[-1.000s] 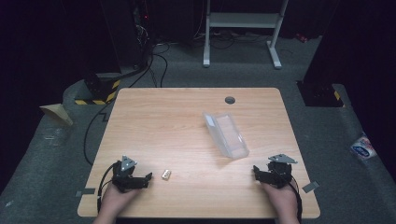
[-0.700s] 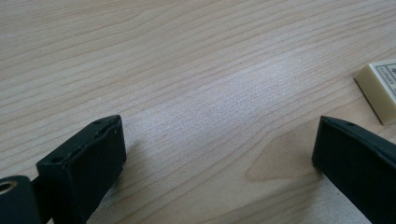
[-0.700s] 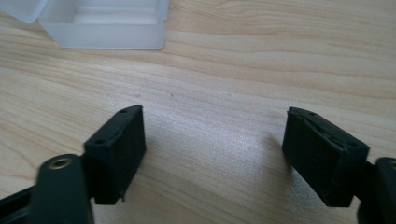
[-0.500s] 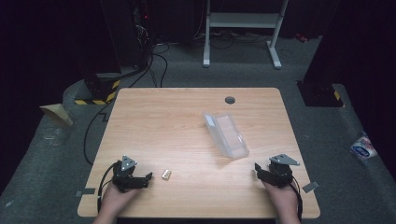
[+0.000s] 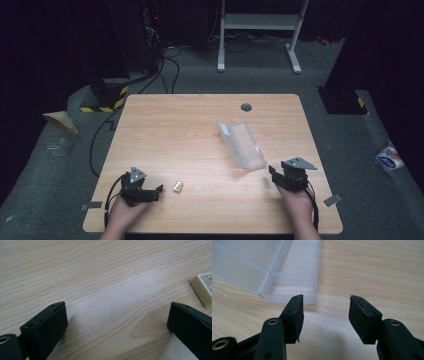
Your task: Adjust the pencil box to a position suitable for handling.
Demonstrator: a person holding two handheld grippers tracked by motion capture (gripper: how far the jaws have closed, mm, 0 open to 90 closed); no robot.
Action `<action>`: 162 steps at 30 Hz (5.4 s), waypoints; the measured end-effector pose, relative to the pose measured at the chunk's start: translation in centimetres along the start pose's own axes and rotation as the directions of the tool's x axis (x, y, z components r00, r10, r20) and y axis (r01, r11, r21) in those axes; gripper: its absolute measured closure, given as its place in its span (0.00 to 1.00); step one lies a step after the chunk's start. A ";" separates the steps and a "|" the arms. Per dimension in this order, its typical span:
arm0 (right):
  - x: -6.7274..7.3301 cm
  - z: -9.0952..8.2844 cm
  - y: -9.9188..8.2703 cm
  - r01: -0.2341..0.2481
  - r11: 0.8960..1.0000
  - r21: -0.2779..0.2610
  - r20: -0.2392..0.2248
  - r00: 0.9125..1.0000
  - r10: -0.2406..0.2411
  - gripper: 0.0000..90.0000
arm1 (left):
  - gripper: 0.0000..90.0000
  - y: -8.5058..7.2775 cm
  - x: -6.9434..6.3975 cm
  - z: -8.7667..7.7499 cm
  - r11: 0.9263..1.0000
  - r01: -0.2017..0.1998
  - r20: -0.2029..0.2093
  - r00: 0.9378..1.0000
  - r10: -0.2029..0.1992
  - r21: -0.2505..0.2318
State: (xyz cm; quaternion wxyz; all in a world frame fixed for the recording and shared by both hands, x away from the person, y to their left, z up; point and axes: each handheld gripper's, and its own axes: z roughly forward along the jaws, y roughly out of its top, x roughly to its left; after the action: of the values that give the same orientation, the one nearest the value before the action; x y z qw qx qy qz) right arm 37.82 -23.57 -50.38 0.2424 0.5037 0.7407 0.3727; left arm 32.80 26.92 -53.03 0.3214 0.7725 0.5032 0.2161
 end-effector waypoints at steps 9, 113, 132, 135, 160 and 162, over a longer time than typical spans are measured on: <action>0.5 1.7 1.3 -0.019 1.000 0.010 -0.003 1.000 0.019 0.50 | 0.04 0.0 0.0 0.0 1.000 0.004 0.002 1.000 -0.004 0.000; 6.9 2.9 2.9 0.038 0.999 0.020 -0.129 0.991 -0.035 0.77 | 0.08 -0.1 -0.2 -0.1 1.000 -0.019 0.032 0.999 0.019 -0.012; 10.4 5.4 2.7 0.134 0.988 0.072 -0.161 0.979 -0.121 0.86 | 0.09 -0.1 -0.2 -0.2 1.000 -0.022 0.042 0.999 0.023 -0.013; 11.0 5.7 2.8 0.132 0.989 0.071 -0.173 0.978 -0.118 0.86 | 0.09 -0.1 -0.2 -0.2 1.000 -0.022 0.042 0.999 0.023 -0.013; 3.7 2.0 3.2 0.025 1.000 0.005 0.003 1.000 -0.025 0.69 | 0.09 -0.1 -0.2 -0.2 1.000 -0.022 0.040 0.999 0.023 -0.015; 2.2 1.8 2.9 0.001 1.000 0.014 0.040 0.999 -0.002 0.68 | 0.09 -0.1 -0.2 -0.2 1.000 -0.022 0.040 0.999 0.023 -0.015</action>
State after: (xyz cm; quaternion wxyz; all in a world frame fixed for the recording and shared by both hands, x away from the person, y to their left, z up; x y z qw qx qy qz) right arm 39.96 -20.32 -49.18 0.2539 0.5123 0.7385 0.3573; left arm 32.53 26.80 -53.01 0.3344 0.7800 0.4864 0.2078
